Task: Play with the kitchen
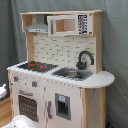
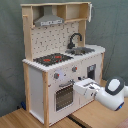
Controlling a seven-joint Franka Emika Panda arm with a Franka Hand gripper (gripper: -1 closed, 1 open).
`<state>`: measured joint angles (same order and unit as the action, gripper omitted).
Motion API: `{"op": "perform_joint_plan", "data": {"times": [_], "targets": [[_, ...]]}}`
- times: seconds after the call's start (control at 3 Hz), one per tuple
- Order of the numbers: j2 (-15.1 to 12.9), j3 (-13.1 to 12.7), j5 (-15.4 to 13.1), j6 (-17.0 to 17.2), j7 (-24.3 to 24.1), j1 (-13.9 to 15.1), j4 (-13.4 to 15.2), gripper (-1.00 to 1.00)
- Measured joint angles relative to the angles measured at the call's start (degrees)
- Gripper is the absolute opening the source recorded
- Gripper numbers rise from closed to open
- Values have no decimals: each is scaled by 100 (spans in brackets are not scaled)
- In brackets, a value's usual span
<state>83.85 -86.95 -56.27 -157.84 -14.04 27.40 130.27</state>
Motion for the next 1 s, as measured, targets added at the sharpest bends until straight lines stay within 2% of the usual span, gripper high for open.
{"op": "perform_joint_plan", "data": {"times": [0.67,1.0], "targets": [[-1,-456,652,759,215,-106,-606,100],[2,-726,972,1124,-75,-104,-788,100]]}}
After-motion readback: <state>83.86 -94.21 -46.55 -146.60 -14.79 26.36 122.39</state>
